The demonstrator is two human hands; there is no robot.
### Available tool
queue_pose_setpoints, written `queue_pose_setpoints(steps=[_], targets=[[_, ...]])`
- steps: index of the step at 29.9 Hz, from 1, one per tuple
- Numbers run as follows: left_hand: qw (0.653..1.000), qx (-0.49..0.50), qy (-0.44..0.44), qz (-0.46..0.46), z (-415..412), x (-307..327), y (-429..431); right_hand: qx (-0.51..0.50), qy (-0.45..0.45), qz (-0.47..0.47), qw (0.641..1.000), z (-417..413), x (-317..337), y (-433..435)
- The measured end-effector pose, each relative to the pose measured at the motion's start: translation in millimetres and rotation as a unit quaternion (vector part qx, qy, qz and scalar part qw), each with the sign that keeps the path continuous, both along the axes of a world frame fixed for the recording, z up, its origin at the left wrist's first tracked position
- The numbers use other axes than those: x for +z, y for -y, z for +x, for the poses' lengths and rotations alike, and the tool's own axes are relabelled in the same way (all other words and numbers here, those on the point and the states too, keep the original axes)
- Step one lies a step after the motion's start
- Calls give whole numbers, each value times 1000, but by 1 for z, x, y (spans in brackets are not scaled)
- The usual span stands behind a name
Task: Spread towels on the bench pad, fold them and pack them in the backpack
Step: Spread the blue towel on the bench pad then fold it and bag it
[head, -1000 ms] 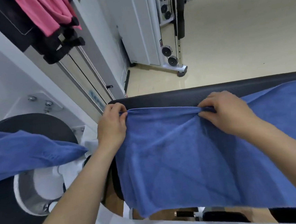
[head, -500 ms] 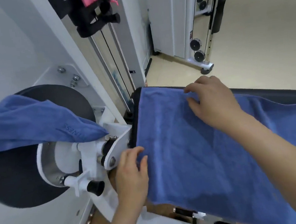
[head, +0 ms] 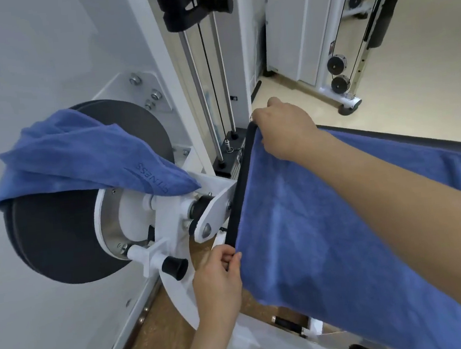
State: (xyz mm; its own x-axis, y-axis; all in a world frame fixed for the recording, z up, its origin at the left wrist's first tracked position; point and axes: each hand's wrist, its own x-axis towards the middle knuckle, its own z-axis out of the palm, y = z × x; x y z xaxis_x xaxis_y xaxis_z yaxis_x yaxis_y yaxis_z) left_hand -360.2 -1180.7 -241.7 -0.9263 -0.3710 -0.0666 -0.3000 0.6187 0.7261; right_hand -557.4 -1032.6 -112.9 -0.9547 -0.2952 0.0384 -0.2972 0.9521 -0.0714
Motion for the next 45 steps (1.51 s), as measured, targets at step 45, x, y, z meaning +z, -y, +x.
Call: queue_pose_setpoints(steps=[45], targets=[[768, -574, 201, 200, 119, 80, -264, -346, -134, -574, 730, 249, 11, -304]])
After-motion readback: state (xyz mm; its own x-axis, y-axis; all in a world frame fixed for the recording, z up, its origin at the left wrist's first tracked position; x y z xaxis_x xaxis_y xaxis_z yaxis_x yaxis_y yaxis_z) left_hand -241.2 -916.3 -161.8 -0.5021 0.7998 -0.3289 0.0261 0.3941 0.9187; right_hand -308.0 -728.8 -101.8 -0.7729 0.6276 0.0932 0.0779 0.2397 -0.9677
